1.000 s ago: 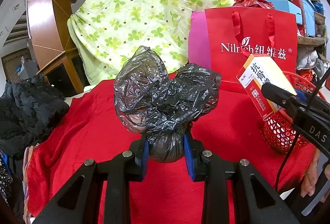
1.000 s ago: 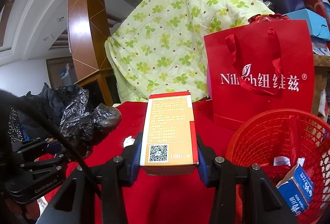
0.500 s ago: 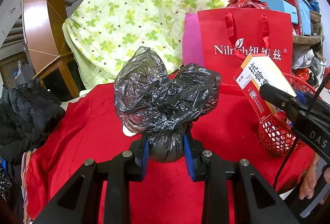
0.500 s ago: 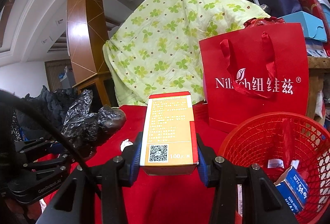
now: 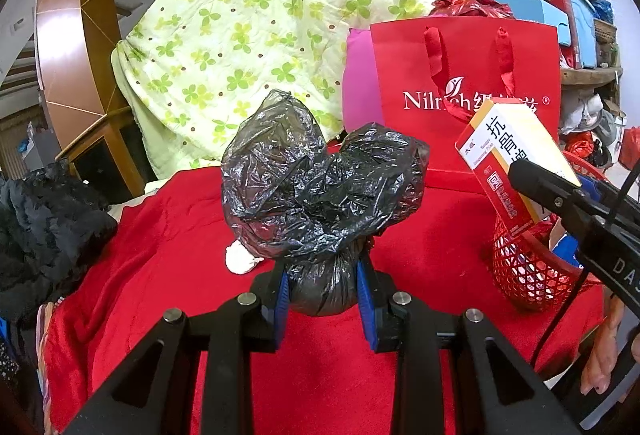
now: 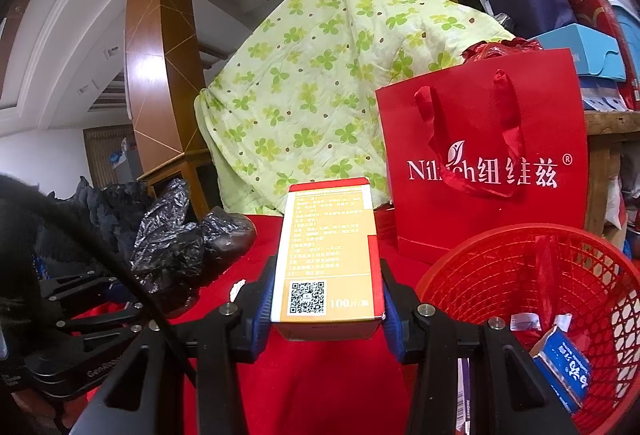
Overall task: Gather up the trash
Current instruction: 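Lower the black bag and pill box into the red basket and open both grippers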
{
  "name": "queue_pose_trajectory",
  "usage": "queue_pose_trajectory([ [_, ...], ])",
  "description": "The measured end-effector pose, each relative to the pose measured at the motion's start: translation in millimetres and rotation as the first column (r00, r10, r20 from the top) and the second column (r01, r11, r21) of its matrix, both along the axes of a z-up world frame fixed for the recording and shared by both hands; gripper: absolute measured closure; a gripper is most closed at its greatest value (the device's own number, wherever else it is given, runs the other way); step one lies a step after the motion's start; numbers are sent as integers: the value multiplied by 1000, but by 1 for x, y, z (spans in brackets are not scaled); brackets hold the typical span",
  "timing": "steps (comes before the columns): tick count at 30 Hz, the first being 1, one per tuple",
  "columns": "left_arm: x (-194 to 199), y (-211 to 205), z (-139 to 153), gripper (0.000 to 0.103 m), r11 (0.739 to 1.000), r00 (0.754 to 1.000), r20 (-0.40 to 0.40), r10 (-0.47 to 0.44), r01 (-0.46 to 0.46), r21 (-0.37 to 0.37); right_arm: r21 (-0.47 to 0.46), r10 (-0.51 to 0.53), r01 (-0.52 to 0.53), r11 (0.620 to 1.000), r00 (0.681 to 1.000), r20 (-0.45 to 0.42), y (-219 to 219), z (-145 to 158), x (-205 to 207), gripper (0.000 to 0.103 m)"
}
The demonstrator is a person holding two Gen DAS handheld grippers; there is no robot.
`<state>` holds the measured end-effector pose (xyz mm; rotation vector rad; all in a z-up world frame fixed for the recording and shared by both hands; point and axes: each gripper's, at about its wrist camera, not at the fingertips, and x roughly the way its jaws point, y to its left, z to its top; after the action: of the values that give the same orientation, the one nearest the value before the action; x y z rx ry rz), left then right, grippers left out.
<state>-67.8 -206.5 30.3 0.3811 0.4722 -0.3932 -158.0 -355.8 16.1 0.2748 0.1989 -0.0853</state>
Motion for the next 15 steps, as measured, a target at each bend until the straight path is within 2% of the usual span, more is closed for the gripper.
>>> queue_pose_trajectory([
  [15, 2, -10, 5, 71, 999, 999, 5, -39, 39, 3, 25, -31, 30, 999, 999, 27, -12, 3, -13, 55],
])
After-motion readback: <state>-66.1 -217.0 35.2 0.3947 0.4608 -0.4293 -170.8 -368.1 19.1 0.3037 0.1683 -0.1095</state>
